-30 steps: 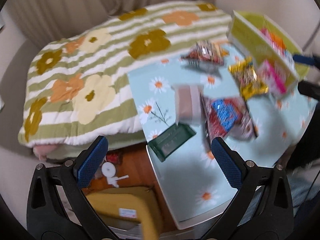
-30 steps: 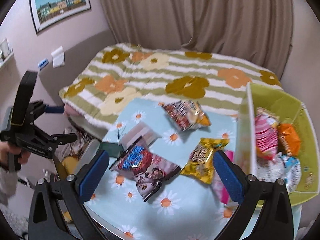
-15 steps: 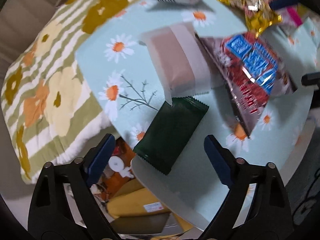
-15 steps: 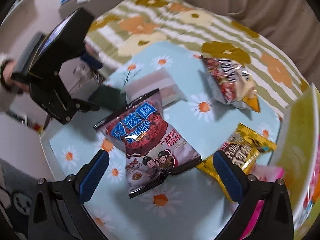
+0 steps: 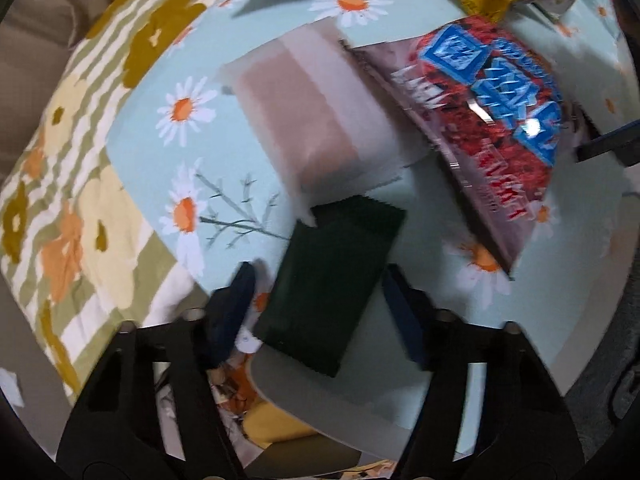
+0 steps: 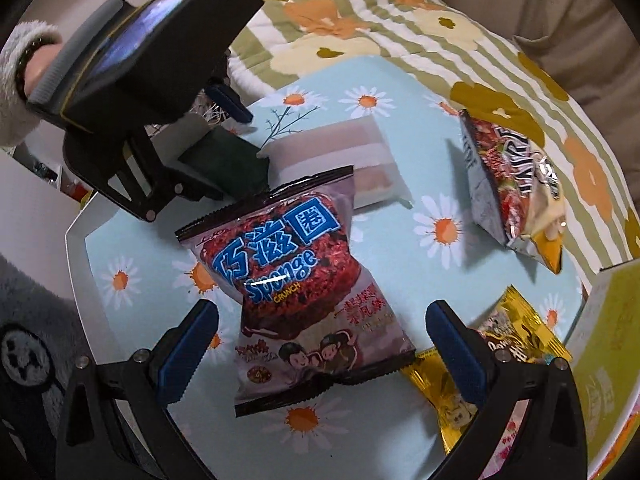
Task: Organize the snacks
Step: 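Grasp the dark green wrapper with left tool while right tool grasps the Sponge bag, then carry both snacks over the yellow box and open both tools to release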
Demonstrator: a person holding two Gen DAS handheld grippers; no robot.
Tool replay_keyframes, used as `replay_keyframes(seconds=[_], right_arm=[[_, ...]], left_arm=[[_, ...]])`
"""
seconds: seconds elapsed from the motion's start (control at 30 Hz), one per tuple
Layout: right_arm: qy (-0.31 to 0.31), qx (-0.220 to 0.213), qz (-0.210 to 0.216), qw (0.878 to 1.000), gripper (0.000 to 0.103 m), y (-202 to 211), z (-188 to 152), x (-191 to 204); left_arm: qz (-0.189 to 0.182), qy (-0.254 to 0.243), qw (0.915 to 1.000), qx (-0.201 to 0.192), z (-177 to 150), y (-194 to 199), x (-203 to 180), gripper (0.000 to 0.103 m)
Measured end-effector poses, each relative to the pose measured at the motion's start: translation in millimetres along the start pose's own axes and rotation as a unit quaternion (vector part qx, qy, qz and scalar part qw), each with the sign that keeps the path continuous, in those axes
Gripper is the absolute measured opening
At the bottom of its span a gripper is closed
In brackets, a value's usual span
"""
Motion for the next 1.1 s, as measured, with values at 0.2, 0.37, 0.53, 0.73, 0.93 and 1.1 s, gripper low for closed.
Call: replay_keyframes(seconds=[0.2,0.37,0.53,0.73,0.93,1.1], right_arm=[[0.018,0.007,0.005,1.000,0.103,-10,4,5],[0.038,0.015,0.000,0.999,0.103,-20,8,11],[0.041,0.016,-0.012,0.999,0.103,-28,13,15],[0.048,0.029,-0.018,0.998,0.092,-36,13,22],[0.020,0.028,-0.022,0.999,0.064,-23,5,17],[-0.012,0.001,-0.036,0.999,0.064,5,2,13]], left_arm=[[0.005,-0.006,1.0000,-0.005,-2,2,-8,0.044],[-0.004,0.009,0.9999,-0.013,-4,4,-11,0.044],[-0.009,0.008,0.9997,-0.019,-9,9,-22,0.044],[-0.009,0.018,0.9994,-0.027,-14,15,-27,0.044],[-0.014,0.037,0.9984,-0.040,-22,26,-27,0.044],[-0.007,0.043,0.9973,-0.058,-25,44,-33,0.044]])
Point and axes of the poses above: each gripper's, at about its wrist camera, not at the fingertips, and y roughly against the way its jaws point, x to its left, z to its top, the point moved 2 cm from there along -y, roughly the way its jaws point, and after that the axes turned 8 degrees about -z, right-handed, at the moved point
